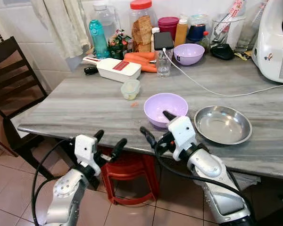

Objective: Setting the table

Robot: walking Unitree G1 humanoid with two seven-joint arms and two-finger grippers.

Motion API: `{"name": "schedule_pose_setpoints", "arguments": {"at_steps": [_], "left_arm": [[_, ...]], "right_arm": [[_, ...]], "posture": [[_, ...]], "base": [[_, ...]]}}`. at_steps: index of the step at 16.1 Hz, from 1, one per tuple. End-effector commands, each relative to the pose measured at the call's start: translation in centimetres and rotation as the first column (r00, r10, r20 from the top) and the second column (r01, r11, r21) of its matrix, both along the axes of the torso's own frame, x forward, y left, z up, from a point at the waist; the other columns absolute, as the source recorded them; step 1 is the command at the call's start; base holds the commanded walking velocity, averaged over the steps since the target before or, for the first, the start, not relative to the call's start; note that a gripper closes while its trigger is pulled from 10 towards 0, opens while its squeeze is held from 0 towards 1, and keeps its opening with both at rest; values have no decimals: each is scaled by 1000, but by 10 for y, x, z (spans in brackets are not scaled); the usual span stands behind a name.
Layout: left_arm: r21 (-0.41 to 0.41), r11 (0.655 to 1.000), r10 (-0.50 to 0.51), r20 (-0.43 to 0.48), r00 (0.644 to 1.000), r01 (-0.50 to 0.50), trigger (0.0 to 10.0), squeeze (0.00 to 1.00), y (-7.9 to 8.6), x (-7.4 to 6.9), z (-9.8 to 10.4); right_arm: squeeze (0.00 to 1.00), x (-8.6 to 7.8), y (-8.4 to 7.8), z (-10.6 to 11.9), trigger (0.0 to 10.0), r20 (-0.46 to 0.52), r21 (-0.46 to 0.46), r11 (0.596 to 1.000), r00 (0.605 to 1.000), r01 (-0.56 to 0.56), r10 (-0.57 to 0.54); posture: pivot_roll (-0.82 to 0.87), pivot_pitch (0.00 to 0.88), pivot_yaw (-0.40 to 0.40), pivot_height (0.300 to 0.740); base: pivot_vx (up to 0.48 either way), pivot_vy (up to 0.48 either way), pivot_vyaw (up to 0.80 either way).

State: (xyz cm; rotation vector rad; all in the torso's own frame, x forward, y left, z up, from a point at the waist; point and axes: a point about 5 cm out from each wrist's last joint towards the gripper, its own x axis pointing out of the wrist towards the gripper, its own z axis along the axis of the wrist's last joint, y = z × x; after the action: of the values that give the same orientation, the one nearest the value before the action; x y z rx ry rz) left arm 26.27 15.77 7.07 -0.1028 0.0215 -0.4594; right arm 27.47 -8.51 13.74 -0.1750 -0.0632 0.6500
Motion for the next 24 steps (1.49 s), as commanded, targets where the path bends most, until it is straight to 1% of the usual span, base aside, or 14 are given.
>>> {"name": "schedule_pose_setpoints", "arguments": {"at_steps": [1,4,7,11,14,17,20,23,24], "left_arm": [[24,999,20,4,1000,-20,10000,0,7,0,0],[25,999,19,4,1000,-19,10000,0,7,1,-1],[18,1000,5,6,1000,-5,10000,0,1,2,-1],[12,1000,-6,6,1000,6,10000,0,-2,3,0],[7,1000,-12,9,1000,12,10000,0,-4,4,0],[6,1000,-12,9,1000,12,10000,0,-4,3,0],[8,1000,-11,9,1000,11,10000,0,-3,2,0],[7,1000,-11,18,1000,11,10000,0,-3,3,3],[-4,1000,-27,36,999,28,10000,0,-6,4,9]], "right_arm": [[1000,0,4,-4,10000,-30,29,999,999,-23,24],[1000,1,4,-13,10000,-99,60,998,994,-34,40],[1000,10,-7,-31,10000,-188,94,995,982,20,-1],[1000,22,-8,-38,10000,-214,89,995,976,44,-24],[1000,28,-7,-39,10000,-209,80,995,977,52,-35],[1000,33,-10,-39,10000,-203,81,994,978,71,-53],[1000,40,-16,-40,10000,-188,84,990,977,115,-98],[1000,40,-16,-36,10000,-173,90,989,980,115,-98],[1000,35,-15,-28,10000,-142,107,990,987,96,-80]], "posture": [[-96,0,113,740],[-96,0,113,740],[-103,0,119,740],[-106,0,125,740],[-104,0,125,740],[-98,0,126,740],[-92,0,128,740],[-88,0,129,740],[-88,0,129,740]], "base": [[0,0,0],[0,0,0],[0,0,0],[0,0,0],[0,0,0],[0,0,0],[0,0,0],[0,0,0],[0,0,0]]}}
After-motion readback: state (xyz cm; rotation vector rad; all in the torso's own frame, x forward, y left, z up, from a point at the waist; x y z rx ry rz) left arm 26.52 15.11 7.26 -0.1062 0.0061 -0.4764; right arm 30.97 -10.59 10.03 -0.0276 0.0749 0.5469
